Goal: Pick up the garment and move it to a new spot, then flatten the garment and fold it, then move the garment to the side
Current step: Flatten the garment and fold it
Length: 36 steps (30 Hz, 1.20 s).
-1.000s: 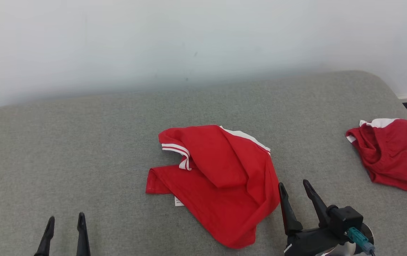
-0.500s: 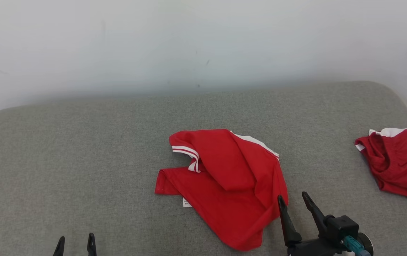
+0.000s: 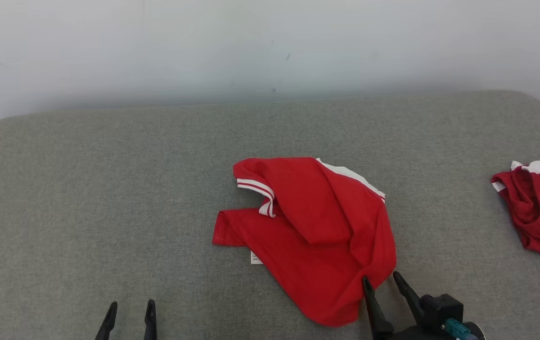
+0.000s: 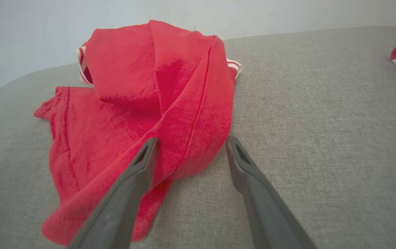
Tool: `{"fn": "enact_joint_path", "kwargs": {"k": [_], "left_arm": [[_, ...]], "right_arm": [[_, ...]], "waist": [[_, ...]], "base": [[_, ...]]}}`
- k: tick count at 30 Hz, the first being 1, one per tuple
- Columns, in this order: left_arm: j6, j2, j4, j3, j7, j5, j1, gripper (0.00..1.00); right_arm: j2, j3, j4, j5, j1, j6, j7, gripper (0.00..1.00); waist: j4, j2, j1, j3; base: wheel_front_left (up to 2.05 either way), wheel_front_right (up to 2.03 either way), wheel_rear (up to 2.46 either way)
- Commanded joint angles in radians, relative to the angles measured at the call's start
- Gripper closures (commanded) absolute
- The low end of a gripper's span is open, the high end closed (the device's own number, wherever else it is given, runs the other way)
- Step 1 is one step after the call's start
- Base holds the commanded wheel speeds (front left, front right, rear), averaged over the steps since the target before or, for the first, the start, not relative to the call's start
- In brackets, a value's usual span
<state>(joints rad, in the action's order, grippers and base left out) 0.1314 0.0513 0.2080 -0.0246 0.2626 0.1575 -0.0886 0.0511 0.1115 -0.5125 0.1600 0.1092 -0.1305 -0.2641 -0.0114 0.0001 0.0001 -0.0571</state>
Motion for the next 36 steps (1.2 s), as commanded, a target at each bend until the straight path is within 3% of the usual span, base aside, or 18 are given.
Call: {"fn": "enact_joint_path", "kwargs": {"k": [1, 7, 8, 9, 10, 19, 27, 31, 36], "left_arm": [[-0.003, -0.001, 0.008, 0.017, 0.003, 0.001, 0.018, 0.00], [-0.003, -0.001, 0.016, 0.049, 0.003, 0.009, 0.045, 0.00], [-0.003, -0.001, 0.015, 0.052, 0.003, 0.008, 0.049, 0.00], [-0.003, -0.001, 0.015, 0.052, 0.003, 0.009, 0.051, 0.00], [-0.003, -0.001, 0.015, 0.052, 0.003, 0.010, 0.052, 0.00], [-0.004, -0.001, 0.036, 0.054, 0.003, 0.023, 0.030, 0.00], [-0.003, -0.001, 0.058, 0.064, 0.003, 0.035, 0.023, 0.00], [-0.002, -0.001, 0.067, 0.075, 0.003, 0.043, 0.029, 0.00], [-0.002, -0.001, 0.073, 0.112, 0.003, 0.053, 0.040, 0.00]], "right_arm": [[-0.002, 0.008, -0.021, 0.007, 0.016, 0.000, 0.000, 0.00], [-0.001, 0.031, -0.081, 0.025, 0.057, 0.000, 0.000, 0.00], [-0.001, 0.034, -0.084, 0.029, 0.064, 0.000, 0.000, 0.13], [-0.001, 0.039, -0.077, 0.036, 0.071, 0.000, 0.000, 0.76], [-0.001, 0.038, -0.050, 0.044, 0.080, 0.000, 0.000, 1.00], [-0.001, 0.034, 0.228, 0.091, 0.067, 0.000, 0.000, 1.00], [-0.001, 0.009, 0.505, 0.136, 0.144, 0.000, 0.000, 1.00], [0.016, 0.034, 0.563, 0.136, 0.192, 0.000, 0.001, 1.00], [0.046, 0.084, 0.529, 0.129, 0.263, 0.000, 0.000, 1.00]], "waist": [[0.030, -0.0001, -0.0001, -0.031], [0.068, -0.0001, -0.0001, -0.058], [0.072, -0.0001, -0.0001, -0.060], [0.076, -0.0001, -0.0001, -0.061], [0.078, -0.0001, -0.0001, -0.062], [0.061, -0.0001, -0.0001, -0.036], [0.022, -0.0001, -0.0001, 0.006], [0.025, -0.0001, -0.0001, 0.012], [0.067, -0.0001, -0.0001, 0.003]], "base": [[0.00, 0.00, 0.00], [0.00, 0.00, 0.00], [0.00, 0.00, 0.00], [0.00, 0.00, 0.00], [0.00, 0.00, 0.00], [0.00, 0.00, 0.00], [0.00, 0.00, 0.00], [0.00, 0.00, 0.00], [0.00, 0.00, 0.00]]}}
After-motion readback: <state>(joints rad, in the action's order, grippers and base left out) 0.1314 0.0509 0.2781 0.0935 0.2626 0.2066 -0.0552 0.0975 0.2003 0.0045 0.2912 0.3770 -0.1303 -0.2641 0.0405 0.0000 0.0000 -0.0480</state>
